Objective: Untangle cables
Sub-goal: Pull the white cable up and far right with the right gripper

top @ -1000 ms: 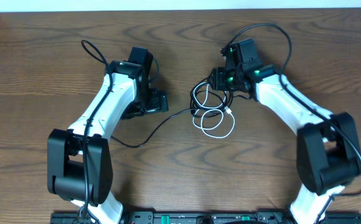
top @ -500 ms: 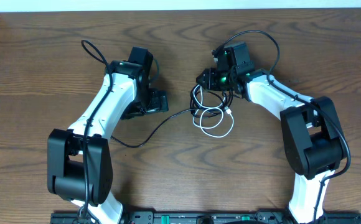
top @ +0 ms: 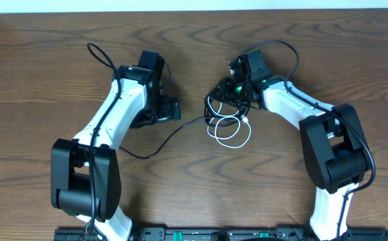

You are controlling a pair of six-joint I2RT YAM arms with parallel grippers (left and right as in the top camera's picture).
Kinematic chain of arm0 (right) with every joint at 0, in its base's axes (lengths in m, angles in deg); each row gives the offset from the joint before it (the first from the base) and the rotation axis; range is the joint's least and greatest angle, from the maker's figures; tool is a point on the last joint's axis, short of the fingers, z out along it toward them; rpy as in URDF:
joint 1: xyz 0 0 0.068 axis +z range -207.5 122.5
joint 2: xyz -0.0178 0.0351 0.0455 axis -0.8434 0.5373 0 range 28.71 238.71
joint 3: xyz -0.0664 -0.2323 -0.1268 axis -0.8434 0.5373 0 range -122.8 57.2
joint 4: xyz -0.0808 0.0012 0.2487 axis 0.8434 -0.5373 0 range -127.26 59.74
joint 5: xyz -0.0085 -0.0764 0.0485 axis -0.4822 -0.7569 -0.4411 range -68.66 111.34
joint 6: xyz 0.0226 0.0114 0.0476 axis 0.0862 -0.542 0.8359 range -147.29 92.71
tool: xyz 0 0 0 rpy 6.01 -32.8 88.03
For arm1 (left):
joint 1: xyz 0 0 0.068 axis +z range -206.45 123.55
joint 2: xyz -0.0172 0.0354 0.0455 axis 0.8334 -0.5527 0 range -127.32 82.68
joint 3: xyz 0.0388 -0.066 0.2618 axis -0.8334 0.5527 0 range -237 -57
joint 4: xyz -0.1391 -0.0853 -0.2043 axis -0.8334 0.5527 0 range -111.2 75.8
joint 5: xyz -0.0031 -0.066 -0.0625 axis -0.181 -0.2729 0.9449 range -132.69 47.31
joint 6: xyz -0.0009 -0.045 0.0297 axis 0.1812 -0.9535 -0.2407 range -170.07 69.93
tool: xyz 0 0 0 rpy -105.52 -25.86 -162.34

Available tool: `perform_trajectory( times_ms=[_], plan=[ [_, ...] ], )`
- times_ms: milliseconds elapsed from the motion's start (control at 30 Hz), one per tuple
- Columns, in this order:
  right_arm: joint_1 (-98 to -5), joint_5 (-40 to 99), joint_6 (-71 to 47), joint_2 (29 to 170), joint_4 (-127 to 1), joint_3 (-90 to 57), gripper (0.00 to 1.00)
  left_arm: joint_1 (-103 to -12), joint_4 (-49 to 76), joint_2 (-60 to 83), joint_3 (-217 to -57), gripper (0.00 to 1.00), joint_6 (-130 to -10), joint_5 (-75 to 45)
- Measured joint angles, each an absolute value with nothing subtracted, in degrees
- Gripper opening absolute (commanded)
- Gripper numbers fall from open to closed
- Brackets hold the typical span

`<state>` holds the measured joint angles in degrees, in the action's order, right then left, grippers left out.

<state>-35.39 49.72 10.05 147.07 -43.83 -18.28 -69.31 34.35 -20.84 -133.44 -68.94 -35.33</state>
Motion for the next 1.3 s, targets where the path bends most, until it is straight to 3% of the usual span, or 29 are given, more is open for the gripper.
perform_trajectory(
  times_ms=[33,67,233,533,967,1300],
  plan=[
    [-35.28,48.87,10.14,147.07,-42.67,-18.28,0.11,-69.31,34.35,-20.84,-133.44,0.98,-68.94,-35.33],
    [-35.24,47.99,10.47,147.07,-41.60,-18.28,0.01,-69.31,34.37,-20.84,-133.44,0.98,-68.92,-35.33],
    [-35.33,46.88,10.91,147.07,-37.16,-18.26,0.01,-69.31,34.35,-20.84,-133.47,0.98,-68.94,-35.33],
    [-35.50,62.16,6.32,144.98,-21.79,-18.15,0.01,-69.31,34.37,-20.84,-133.47,0.98,-68.92,-35.33],
    [-35.50,65.46,-8.59,121.00,-21.75,-18.15,0.01,-69.31,34.37,-20.84,-133.47,0.98,-68.94,-35.33],
    [-35.59,63.49,-17.16,116.08,-24.90,-18.15,0.01,-69.31,34.35,-20.84,-133.47,0.97,-68.94,-35.33]
  ],
)
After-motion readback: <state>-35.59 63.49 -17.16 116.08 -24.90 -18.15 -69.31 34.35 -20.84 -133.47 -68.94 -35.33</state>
